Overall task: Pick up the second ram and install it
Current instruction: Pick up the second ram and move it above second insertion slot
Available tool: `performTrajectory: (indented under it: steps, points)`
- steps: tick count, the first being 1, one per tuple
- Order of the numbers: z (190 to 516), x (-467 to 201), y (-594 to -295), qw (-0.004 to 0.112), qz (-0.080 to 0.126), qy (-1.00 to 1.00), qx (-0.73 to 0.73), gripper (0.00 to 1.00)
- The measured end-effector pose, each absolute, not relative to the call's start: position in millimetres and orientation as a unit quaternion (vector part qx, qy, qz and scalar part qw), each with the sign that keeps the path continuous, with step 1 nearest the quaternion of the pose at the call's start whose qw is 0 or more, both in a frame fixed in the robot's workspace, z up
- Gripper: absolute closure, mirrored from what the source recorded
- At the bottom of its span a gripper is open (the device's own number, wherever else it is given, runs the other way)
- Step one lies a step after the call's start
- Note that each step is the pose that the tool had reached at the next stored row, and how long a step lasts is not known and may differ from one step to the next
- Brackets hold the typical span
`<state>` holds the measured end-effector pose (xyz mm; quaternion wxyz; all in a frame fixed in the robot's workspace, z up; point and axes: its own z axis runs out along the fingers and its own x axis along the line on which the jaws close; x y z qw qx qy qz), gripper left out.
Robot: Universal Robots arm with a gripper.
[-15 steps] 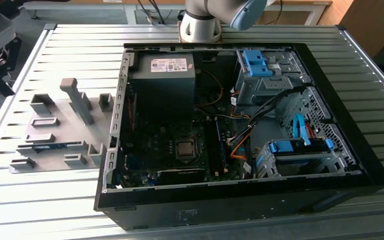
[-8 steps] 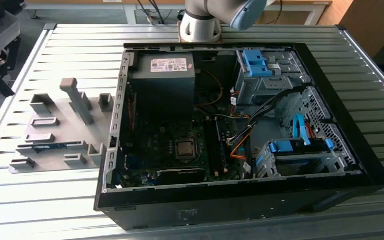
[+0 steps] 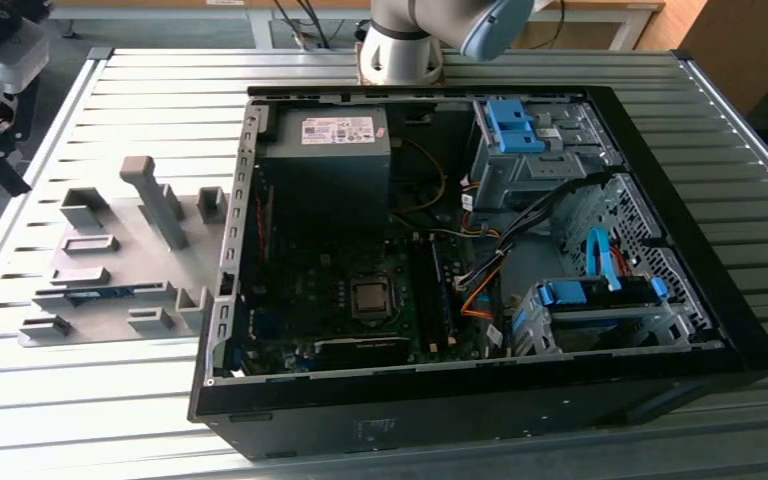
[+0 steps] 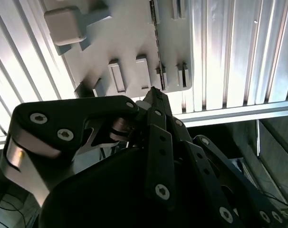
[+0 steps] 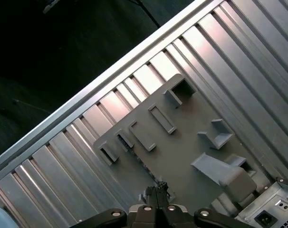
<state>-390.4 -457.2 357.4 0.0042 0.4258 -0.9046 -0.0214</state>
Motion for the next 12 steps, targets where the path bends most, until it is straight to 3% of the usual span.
performTrajectory:
  steps: [12]
  points:
    - [354.3,-390.4,-457.4,0.006,-0.021,-0.864,0.504,0.90]
